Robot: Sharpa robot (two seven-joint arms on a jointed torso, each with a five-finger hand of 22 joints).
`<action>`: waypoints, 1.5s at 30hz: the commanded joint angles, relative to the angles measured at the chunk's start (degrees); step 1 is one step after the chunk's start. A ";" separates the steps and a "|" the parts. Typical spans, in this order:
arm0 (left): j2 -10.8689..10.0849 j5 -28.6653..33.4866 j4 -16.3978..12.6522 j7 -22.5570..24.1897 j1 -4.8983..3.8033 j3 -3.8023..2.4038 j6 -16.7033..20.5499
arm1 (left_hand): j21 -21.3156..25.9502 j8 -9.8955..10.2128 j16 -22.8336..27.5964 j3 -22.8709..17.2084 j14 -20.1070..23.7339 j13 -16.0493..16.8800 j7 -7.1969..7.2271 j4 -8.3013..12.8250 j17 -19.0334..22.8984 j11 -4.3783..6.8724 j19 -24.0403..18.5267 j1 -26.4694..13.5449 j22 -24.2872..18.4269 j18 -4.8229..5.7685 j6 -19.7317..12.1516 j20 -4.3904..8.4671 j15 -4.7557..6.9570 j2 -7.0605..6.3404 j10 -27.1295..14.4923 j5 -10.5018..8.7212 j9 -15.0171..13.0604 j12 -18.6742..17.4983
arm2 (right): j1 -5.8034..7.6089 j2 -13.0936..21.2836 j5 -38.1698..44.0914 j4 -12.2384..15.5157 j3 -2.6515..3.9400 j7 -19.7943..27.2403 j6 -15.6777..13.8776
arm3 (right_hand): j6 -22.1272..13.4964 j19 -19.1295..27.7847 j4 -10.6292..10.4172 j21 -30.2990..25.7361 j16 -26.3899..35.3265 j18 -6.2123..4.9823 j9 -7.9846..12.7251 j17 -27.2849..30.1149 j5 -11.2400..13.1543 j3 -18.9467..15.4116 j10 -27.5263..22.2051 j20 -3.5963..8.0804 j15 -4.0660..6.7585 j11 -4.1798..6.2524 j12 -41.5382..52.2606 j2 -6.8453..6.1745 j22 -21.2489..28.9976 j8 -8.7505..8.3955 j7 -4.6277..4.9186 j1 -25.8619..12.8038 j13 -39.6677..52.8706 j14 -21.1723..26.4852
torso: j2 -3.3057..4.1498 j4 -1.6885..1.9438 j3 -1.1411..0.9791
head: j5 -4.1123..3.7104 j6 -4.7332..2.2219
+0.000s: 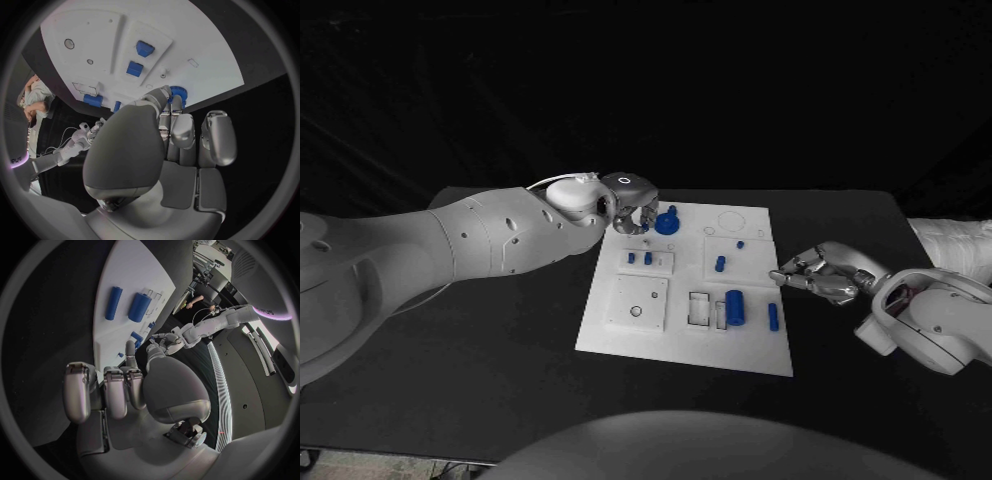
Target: Assemble the parts on the task board
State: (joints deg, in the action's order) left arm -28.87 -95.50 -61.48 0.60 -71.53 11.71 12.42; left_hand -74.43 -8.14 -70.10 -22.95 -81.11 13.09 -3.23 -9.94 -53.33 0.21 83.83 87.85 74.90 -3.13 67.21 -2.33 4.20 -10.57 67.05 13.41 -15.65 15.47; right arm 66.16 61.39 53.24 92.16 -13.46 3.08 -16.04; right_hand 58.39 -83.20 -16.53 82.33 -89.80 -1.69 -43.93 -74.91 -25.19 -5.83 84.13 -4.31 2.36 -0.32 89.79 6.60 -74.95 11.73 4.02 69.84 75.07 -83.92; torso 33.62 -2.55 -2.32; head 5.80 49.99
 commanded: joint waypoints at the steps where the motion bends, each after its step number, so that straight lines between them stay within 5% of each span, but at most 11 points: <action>1: 0.17 1.40 0.24 0.68 0.23 0.03 -1.78 | 0.25 0.34 0.22 -0.25 0.57 -0.06 0.04 0.01 0.18 -0.08 -0.36 -0.13 10.51 -0.32 -0.31 -0.05 -0.04 0.01 0.43 -0.36 0.03 -0.32 | -0.07 -0.08 0.37 -0.03 -0.01 0.04 0.98 | 0.07 0.39 0.21 -0.32 -0.20 -0.72 0.08 -15.09 -0.24 -0.28 5.87 -0.20 -0.36 -0.33 0.21 -0.05 -11.87 -0.35 0.11 0.58 14.93 -6.08 | -0.06 -0.05 -0.02 | -0.08 0.01; 45: 2.11 -0.04 2.76 -0.13 2.35 0.14 -3.88 | 1.67 1.45 1.36 -0.68 1.57 -0.67 -0.08 -0.01 2.25 -0.38 -1.01 -0.02 10.16 -0.57 -1.41 -0.14 -0.28 0.06 0.22 -0.91 0.63 -1.83 | -0.19 0.41 0.37 0.28 -0.01 0.26 0.60 | 0.05 0.45 0.23 -0.38 -0.20 -0.74 0.08 -15.09 -0.25 -0.28 5.87 -0.20 -0.35 -0.33 0.21 -0.06 -11.84 -0.37 0.11 0.62 14.93 -6.08 | -0.04 0.02 -0.04 | -0.21 0.01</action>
State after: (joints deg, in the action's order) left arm -26.92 -94.50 -58.76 0.43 -69.36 11.79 9.84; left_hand -73.01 -7.03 -68.99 -23.25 -80.04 12.48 -3.34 -9.95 -51.13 -0.02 83.21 87.85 74.90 -3.13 66.10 -2.55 3.97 -10.58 67.23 12.75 -14.96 13.94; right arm 66.04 61.76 53.24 92.33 -13.46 3.09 -16.00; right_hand 58.39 -82.99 -16.37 82.33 -89.80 -1.69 -43.93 -74.95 -25.18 -5.99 84.13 -4.51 2.36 -0.32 89.79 6.60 -74.91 11.73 4.02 69.84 75.08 -83.92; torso 33.56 -2.53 -2.34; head 5.63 49.99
